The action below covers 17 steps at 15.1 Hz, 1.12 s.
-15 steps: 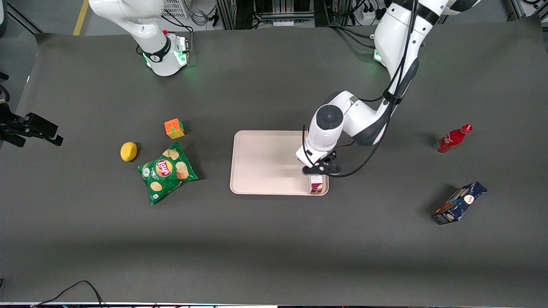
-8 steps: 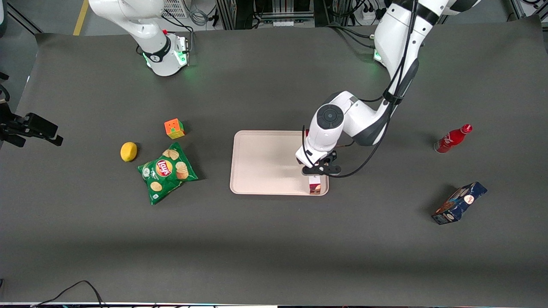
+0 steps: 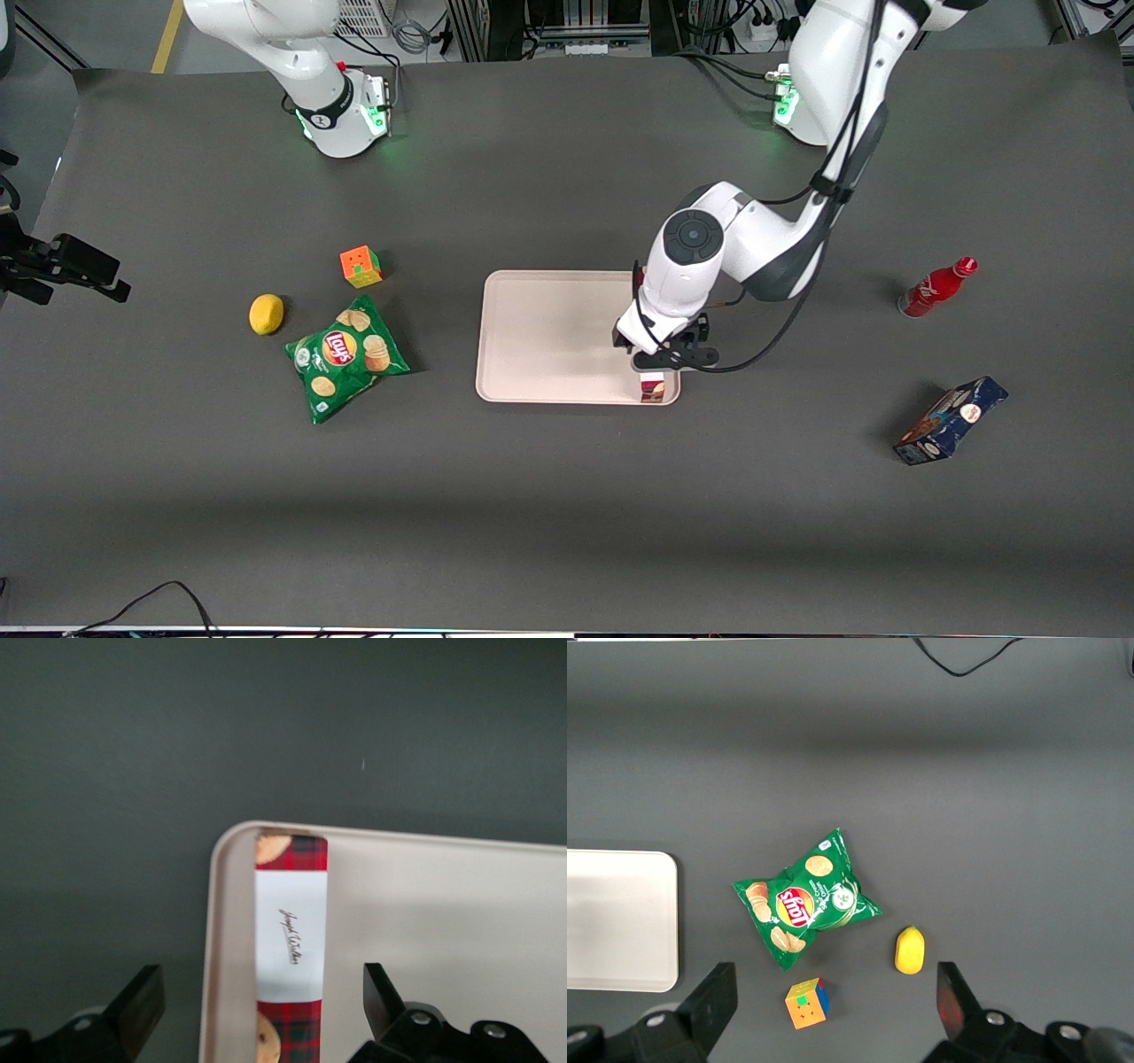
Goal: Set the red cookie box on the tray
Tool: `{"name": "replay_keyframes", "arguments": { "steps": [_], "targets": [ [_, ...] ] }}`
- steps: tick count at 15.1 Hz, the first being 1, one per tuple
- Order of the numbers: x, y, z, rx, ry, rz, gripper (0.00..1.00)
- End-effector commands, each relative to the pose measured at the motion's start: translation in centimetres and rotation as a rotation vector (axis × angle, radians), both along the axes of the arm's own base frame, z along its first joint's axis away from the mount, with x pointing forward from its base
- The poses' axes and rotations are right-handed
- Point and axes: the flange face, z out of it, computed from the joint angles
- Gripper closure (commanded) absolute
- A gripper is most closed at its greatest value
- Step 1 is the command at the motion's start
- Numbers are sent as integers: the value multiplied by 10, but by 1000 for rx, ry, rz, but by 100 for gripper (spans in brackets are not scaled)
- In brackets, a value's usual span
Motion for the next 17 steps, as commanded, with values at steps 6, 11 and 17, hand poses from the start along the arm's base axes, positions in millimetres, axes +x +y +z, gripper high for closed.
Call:
{"name": "replay_keyframes", "arguments": {
  "steps": [6,11,17],
  "targets": [
    [38,172,227,-34,-22,-18,0],
    [12,288,312,21,-1,-37,0],
    [-3,313,349,37,45,-6,0]
  ]
}}
